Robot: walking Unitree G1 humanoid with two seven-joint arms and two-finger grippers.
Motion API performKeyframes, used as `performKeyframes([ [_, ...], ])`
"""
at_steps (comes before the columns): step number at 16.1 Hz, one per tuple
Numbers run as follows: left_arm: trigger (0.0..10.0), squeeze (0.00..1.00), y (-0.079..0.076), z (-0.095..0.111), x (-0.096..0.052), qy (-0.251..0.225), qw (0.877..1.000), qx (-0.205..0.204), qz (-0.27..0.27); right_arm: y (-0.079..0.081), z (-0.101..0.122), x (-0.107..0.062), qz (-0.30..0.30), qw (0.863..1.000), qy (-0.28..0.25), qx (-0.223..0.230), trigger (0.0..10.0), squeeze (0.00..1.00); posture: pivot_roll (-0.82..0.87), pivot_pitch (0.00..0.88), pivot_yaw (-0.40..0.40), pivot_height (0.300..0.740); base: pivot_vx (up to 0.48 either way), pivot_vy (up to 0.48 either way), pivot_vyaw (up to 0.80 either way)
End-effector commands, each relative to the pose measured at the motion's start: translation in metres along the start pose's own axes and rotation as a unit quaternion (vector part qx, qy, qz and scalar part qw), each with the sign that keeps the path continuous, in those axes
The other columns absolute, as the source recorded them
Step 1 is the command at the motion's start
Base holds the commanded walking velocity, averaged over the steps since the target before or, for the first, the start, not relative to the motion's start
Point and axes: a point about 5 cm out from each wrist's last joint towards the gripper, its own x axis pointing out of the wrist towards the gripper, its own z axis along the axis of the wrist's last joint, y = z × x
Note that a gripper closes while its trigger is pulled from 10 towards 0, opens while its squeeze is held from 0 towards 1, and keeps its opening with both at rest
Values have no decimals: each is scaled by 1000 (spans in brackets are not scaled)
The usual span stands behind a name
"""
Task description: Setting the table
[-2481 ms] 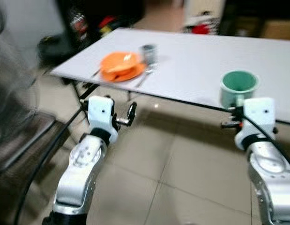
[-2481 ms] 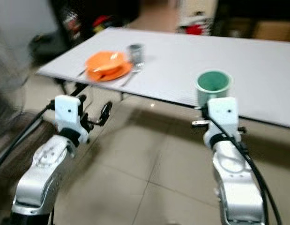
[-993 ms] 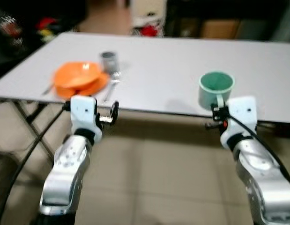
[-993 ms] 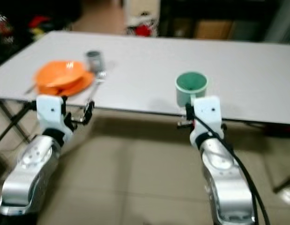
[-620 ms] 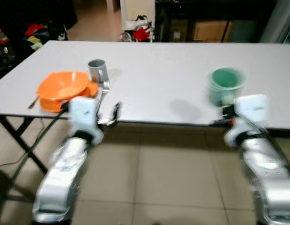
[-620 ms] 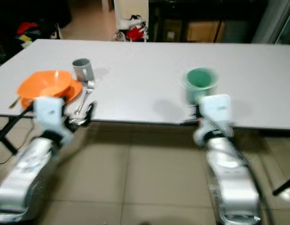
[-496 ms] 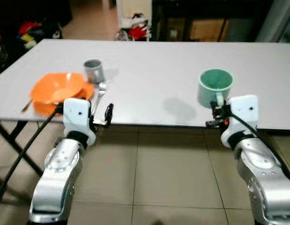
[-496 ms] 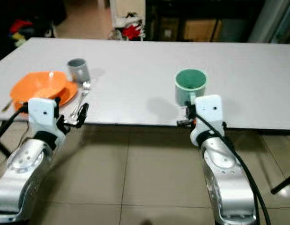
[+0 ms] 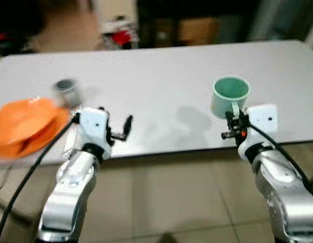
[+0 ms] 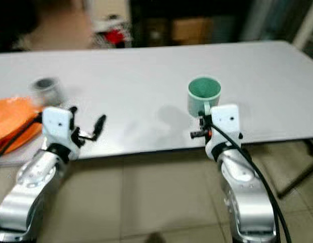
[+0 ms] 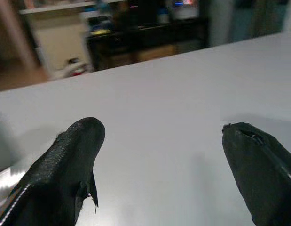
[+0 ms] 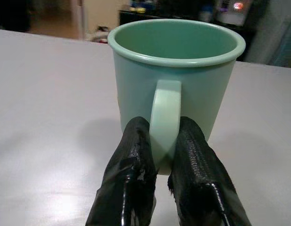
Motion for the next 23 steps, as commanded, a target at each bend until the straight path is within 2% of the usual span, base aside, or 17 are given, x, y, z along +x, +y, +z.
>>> performKeyframes([
  [1,10000,702,-6,2,2,-2,1000,1,-13,-4,3,3,7,1000,-7,-3,10000,0,-79,0,58,740,334,0,0],
  [8,10000,702,-1,1,-1,5,1000,8,-1,13,0,21,124,992,-3,-10,10000,0,-52,0,51,740,323,0,0],
  [12,10000,706,1,2,-3,6,1000,10,1,18,-8,40,166,986,0,0,10000,0,-36,0,47,740,304,0,0],
  [18,10000,702,1,2,-3,9,1000,16,-15,21,-22,70,179,984,9,23,10000,0,-35,0,64,740,297,0,0],
  [23,10000,675,-5,1,-5,19,998,28,-57,19,-39,88,152,987,9,43,10000,0,-21,0,66,740,163,0,0],
])
